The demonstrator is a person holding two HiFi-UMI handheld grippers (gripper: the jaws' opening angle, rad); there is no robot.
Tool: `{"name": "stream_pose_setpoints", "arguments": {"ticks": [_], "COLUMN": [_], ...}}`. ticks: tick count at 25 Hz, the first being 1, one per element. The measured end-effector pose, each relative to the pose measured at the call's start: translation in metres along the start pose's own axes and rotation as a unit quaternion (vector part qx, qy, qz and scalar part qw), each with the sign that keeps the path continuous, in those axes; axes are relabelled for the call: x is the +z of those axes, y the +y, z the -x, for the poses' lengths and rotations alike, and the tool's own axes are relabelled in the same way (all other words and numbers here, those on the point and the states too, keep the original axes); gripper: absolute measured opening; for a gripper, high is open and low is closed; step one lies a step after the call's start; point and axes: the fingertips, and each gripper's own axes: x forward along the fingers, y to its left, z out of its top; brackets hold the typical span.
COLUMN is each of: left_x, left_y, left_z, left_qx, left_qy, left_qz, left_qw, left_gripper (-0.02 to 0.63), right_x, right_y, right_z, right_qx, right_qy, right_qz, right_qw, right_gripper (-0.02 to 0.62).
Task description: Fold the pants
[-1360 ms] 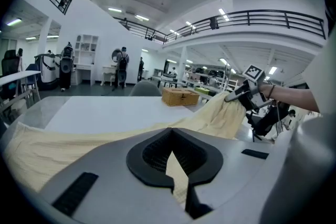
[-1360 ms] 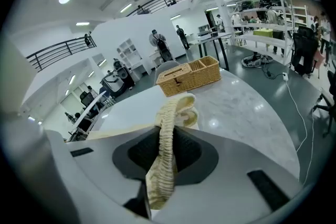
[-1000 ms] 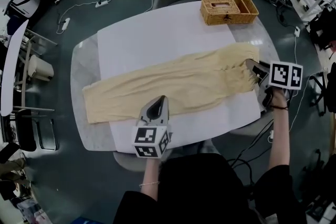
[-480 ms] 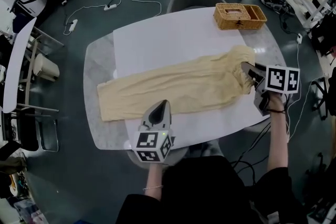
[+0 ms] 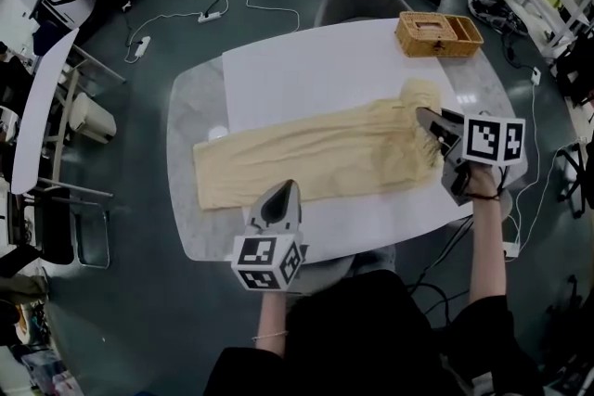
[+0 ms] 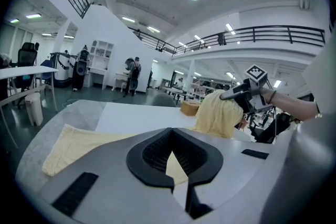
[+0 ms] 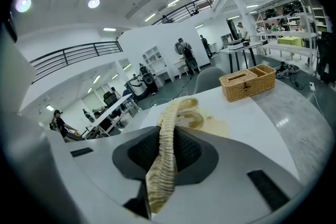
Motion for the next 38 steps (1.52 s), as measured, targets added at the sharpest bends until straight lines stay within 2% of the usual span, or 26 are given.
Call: {"name": "stream_pose_setpoints", "arguments": {"ticks": [5, 12, 28, 38], "left_x": [0.003, 0.014, 0.010, 0.005], "left_y": [0.044, 0.039, 0.014, 0.044], "left_z": [0.029, 0.037, 0.058, 0.083], "left_qx": [0.023, 0.055, 0.116, 0.127], "left_qy": [-0.006, -0.008, -0.008, -0.007], "left_qz": [-0.011, -0.011, -0.010, -0.001], "left_qw": [0.9997, 0.9984, 0.9931, 0.9919], "left_gripper": [0.008, 0.008, 0.008, 0.008], "right_x": [-0.011, -0.013, -0.005, 0.000], "right_y": [0.048, 0.059, 0.090, 0.132], "right_z": [-0.033, -0.036, -0.032, -0.045], "right_qx": [0.022, 0.045, 0.140, 0.175], "right_qy": [0.005, 0.021, 0.026, 0.034], "right_qz": [0.005, 0.015, 0.021, 0.028], "right_qw": [1.000, 0.999, 0.990, 0.984], "right_gripper": [0.071, 0.071, 0.071, 0.071]}}
